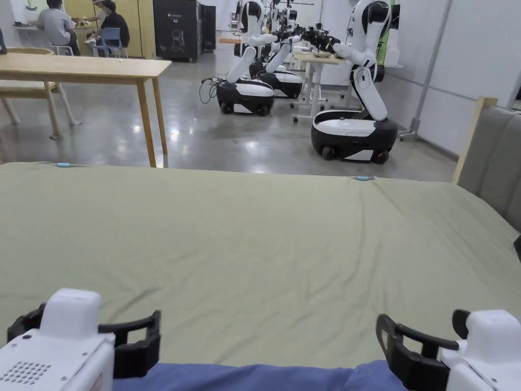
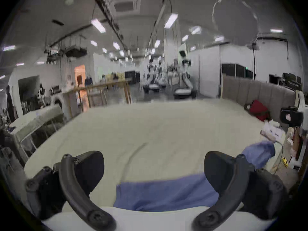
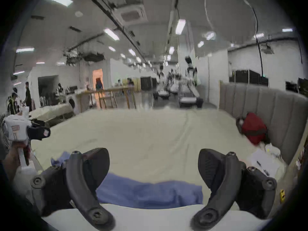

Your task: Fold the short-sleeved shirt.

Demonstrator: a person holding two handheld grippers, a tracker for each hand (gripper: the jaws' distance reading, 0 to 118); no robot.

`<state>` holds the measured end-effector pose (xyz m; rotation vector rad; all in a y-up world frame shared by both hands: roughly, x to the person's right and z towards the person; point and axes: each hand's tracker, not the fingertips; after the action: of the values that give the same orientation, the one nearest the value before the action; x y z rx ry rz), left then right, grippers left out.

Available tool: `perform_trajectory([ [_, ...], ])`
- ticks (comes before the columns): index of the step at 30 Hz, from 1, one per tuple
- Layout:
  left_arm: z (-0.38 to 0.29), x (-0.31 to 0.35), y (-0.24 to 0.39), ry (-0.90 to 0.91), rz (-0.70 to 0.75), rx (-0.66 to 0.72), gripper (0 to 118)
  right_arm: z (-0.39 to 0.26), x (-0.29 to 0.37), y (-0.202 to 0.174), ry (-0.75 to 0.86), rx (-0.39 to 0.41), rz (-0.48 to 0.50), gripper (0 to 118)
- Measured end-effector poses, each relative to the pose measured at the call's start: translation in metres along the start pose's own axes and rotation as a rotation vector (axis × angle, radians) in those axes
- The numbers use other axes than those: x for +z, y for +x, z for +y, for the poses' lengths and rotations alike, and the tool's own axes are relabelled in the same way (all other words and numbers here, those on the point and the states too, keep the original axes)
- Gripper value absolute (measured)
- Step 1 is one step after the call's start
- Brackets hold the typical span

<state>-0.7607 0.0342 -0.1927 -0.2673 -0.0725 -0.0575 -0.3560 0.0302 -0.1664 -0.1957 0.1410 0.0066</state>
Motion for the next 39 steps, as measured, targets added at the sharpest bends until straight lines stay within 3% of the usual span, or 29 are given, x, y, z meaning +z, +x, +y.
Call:
perform_trajectory([
  [2, 0.008, -0.002, 0.014, 0.009, -0.026, -0.012, 115, 0.006, -0.003, -0.014, 0.014, 0.016, 0.003, 108],
  [3, 0.010, -0.004, 0.019, -0.003, -0.044, -0.018, 102, 0.006, -0.005, -0.022, 0.024, 0.028, -0.011, 97],
  [4, 0.004, -0.009, 0.020, -0.010, -0.043, -0.022, 79, 0.006, -0.007, -0.028, 0.027, 0.056, -0.032, 53],
  [5, 0.003, -0.011, 0.024, -0.023, -0.045, -0.032, 43, 0.004, -0.009, -0.032, 0.024, 0.088, -0.067, 13],
  [6, -0.001, -0.012, 0.026, -0.039, -0.048, -0.043, 2, 0.002, -0.009, -0.034, 0.028, 0.077, -0.037, 3],
  [10, -0.017, -0.013, 0.009, -0.075, -0.063, -0.026, 3, -0.001, -0.007, -0.038, 0.012, 0.090, -0.004, 3],
  [14, -0.039, -0.014, -0.047, -0.207, -0.122, 0.145, 7, -0.005, -0.002, -0.034, -0.003, 0.090, 0.004, 3],
  [15, -0.049, -0.015, -0.064, -0.242, -0.139, 0.202, 34, -0.006, -0.001, -0.033, -0.008, 0.088, 0.007, 3],
  [17, -0.071, -0.016, -0.093, -0.313, -0.111, 0.276, 113, -0.010, 0.000, -0.035, -0.016, 0.078, 0.008, 3],
  [19, -0.097, -0.004, -0.118, -0.306, -0.109, 0.352, 117, -0.015, 0.000, -0.036, -0.025, 0.055, 0.017, 3],
  [23, -0.155, -0.012, -0.165, -0.456, -0.133, 0.642, 118, -0.021, -0.001, -0.041, -0.038, 0.029, 0.020, 3],
  [27, -0.217, -0.028, -0.175, -0.516, -0.419, 1.138, 118, -0.021, 0.000, -0.044, -0.049, 0.031, 0.024, 3],
  [29, -0.222, -0.033, -0.174, -0.334, -0.451, 1.178, 118, -0.018, 0.001, -0.044, -0.049, 0.045, 0.027, 3],
  [32, -0.217, -0.053, -0.163, -0.384, -0.569, 1.281, 118, -0.013, 0.004, -0.041, -0.036, 0.043, 0.016, 3],
  [34, -0.205, -0.063, -0.140, -0.412, -0.577, 1.273, 117, -0.010, 0.005, -0.039, -0.027, 0.020, 0.010, 3],
  [35, -0.203, -0.067, -0.132, -0.408, -0.557, 1.268, 113, -0.010, 0.006, -0.037, -0.025, 0.015, 0.008, 3],
  [36, -0.208, -0.074, -0.133, -0.418, -0.522, 1.279, 93, -0.010, 0.006, -0.038, -0.025, 0.014, 0.002, 3],
  [37, -0.216, -0.084, -0.133, -0.452, -0.443, 1.301, 58, -0.010, 0.007, -0.037, -0.026, 0.013, -0.003, 3],
  [38, -0.222, -0.088, -0.130, -0.491, -0.355, 1.294, 13, -0.011, 0.008, -0.037, -0.027, 0.011, -0.003, 3],
  [39, -0.227, -0.089, -0.131, -0.472, -0.346, 1.299, 5, -0.012, 0.008, -0.036, -0.031, 0.010, -0.005, 3],
])
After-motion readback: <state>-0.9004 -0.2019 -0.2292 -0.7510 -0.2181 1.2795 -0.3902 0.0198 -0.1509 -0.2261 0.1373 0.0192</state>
